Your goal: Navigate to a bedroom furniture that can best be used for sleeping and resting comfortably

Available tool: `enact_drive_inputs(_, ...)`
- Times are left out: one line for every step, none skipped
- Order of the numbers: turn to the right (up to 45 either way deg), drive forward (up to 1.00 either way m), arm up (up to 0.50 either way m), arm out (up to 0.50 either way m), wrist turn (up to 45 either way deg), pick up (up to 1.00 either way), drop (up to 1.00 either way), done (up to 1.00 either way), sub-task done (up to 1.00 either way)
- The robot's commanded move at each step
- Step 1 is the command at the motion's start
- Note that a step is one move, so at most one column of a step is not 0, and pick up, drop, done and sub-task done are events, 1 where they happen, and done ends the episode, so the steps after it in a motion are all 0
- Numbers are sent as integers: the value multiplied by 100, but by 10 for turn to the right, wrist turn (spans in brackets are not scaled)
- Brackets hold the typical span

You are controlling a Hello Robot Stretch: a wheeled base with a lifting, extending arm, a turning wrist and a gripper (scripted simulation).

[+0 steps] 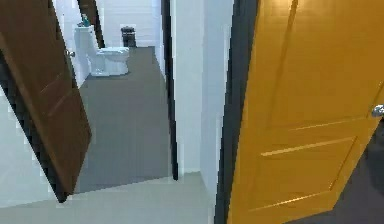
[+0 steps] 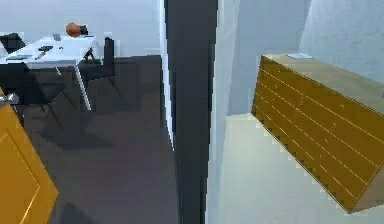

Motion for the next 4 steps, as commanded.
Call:
enact_drive_inputs(420, 0, 0, 0, 0, 0, 0, 0, 0)
enact_drive_inputs(0, 65, 0, 0, 0, 0, 0, 0, 0)
enact_drive_inputs(330, 0, 0, 0, 0, 0, 0, 0, 0)
enact_drive_inputs(0, 45, 0, 0, 0, 0, 0, 0, 0)
